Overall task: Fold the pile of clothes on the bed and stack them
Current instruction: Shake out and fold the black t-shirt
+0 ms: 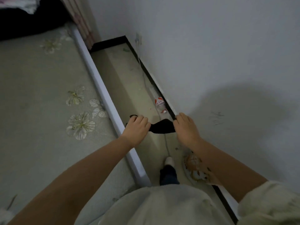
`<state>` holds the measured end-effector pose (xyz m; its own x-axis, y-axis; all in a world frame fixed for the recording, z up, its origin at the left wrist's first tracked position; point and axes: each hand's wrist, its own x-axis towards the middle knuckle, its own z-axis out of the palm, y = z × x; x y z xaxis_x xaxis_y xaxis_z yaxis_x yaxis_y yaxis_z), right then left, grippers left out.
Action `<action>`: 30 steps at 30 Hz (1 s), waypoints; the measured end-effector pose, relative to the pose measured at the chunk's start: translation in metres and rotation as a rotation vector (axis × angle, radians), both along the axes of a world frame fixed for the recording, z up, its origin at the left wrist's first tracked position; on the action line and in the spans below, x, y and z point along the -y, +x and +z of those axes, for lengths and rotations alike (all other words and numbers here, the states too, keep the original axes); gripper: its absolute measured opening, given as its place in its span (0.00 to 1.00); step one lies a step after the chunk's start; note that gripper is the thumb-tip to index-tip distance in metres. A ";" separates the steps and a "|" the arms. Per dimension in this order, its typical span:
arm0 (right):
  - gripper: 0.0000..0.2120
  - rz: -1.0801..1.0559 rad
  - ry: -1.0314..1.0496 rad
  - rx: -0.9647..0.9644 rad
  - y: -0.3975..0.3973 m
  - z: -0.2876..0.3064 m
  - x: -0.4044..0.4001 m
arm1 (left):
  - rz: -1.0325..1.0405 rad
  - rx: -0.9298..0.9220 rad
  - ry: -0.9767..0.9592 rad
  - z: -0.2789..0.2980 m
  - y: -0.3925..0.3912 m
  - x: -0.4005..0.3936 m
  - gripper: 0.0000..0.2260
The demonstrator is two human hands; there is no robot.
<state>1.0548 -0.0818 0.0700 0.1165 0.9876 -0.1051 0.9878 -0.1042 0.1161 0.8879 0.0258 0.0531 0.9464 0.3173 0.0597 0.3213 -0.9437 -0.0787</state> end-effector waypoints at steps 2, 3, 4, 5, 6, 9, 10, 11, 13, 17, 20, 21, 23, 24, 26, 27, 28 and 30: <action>0.18 -0.003 -0.230 -0.052 0.035 -0.032 -0.017 | 0.168 -0.226 -0.151 -0.028 0.026 -0.004 0.10; 0.20 0.004 -0.340 -0.076 0.050 -0.044 -0.024 | 0.229 -0.314 -0.232 -0.043 0.038 -0.005 0.12; 0.21 0.007 -0.392 -0.098 0.064 -0.054 -0.032 | 0.273 -0.328 -0.285 -0.055 0.049 -0.007 0.13; 0.21 0.012 -0.410 -0.109 0.079 -0.063 -0.041 | 0.326 -0.337 -0.329 -0.064 0.061 -0.010 0.14; 0.22 0.026 -0.432 -0.123 0.095 -0.071 -0.052 | 0.371 -0.342 -0.356 -0.071 0.074 -0.016 0.14; 0.23 0.133 -0.487 -0.133 0.138 -0.076 -0.086 | 0.448 -0.360 -0.381 -0.080 0.109 -0.036 0.13; 0.23 0.146 -0.480 -0.148 0.151 -0.077 -0.099 | 0.470 -0.355 -0.372 -0.080 0.119 -0.044 0.14; 0.22 0.158 -0.455 -0.162 0.163 -0.078 -0.114 | 0.496 -0.349 -0.359 -0.081 0.128 -0.055 0.14; 0.22 0.193 -0.428 -0.176 0.181 -0.077 -0.147 | 0.561 -0.324 -0.378 -0.078 0.142 -0.076 0.16; 0.24 0.300 -0.405 -0.198 0.197 -0.071 -0.228 | 0.685 -0.179 -0.389 -0.068 0.153 -0.129 0.14; 0.26 0.419 -0.397 -0.173 0.195 -0.061 -0.303 | 0.827 -0.192 -0.378 -0.062 0.149 -0.183 0.14; 0.25 0.462 -0.382 -0.165 0.192 -0.058 -0.329 | 0.870 -0.217 -0.370 -0.058 0.147 -0.202 0.14; 0.24 0.525 -0.357 -0.147 0.185 -0.050 -0.387 | 0.929 -0.173 -0.304 -0.049 0.143 -0.244 0.14; 0.24 0.549 -0.339 -0.138 0.180 -0.045 -0.419 | 0.918 -0.134 -0.210 -0.043 0.139 -0.270 0.13; 0.24 0.589 -0.280 -0.123 0.172 -0.033 -0.482 | 0.895 -0.043 -0.099 -0.023 0.129 -0.323 0.16; 0.23 0.605 -0.246 -0.123 0.167 -0.025 -0.514 | 0.907 -0.004 -0.082 -0.012 0.126 -0.350 0.16; 0.22 0.626 -0.210 -0.127 0.161 -0.015 -0.545 | 0.936 0.015 -0.076 -0.003 0.121 -0.378 0.15; 0.21 0.674 -0.150 -0.137 0.149 0.008 -0.606 | 1.022 0.055 -0.090 0.018 0.112 -0.433 0.11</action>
<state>1.2038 0.5247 0.0782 -0.5399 0.8135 -0.2161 0.8381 0.5433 -0.0490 1.0002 0.4584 0.0713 0.2184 0.9754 0.0311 0.9756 -0.2190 0.0180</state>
